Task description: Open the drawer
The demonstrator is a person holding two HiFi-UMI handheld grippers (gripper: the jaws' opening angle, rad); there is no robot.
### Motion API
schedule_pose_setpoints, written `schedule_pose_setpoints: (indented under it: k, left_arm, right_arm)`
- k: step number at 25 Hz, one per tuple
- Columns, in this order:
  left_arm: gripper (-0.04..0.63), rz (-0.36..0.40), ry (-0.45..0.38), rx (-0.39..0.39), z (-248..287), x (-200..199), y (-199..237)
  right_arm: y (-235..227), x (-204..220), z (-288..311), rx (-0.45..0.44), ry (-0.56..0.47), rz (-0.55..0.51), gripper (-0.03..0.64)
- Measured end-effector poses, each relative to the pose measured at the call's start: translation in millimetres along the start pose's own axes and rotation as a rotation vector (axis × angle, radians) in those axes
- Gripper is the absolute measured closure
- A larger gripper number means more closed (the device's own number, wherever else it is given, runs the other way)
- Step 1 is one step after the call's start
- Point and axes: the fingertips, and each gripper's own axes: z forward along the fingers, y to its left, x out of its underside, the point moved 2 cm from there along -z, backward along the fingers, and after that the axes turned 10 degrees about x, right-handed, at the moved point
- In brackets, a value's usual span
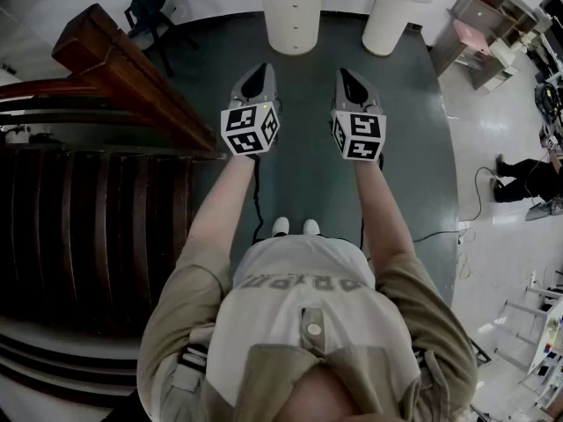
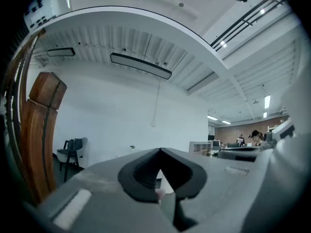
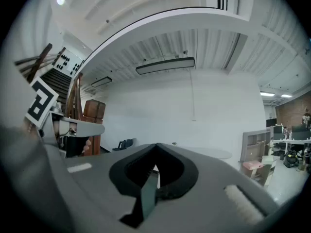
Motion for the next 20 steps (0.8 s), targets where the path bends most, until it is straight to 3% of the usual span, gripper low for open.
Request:
schedule_pose_setpoints:
  k: [8, 16, 20]
  left_arm:
    - [0.589, -0.022, -0.010, -0.025, 0.5, -2.9, 7.4]
    - [0.589, 0.049, 0.010, -0.004, 5.0, -0.8, 0.9]
    - [0.589, 0.046, 0.020, -0.003, 7.1, 3.1, -1.3]
  right_arm:
    - [0.5, -2.3, 0.5, -0.019, -0.012, -0.016, 0.618]
    - [-2.3, -0.6, 4.1, -0.017, -0.010, -0.014, 0.618]
    - [-8.2, 0.7, 3.2, -0.015, -0.007, -0.007, 0.618]
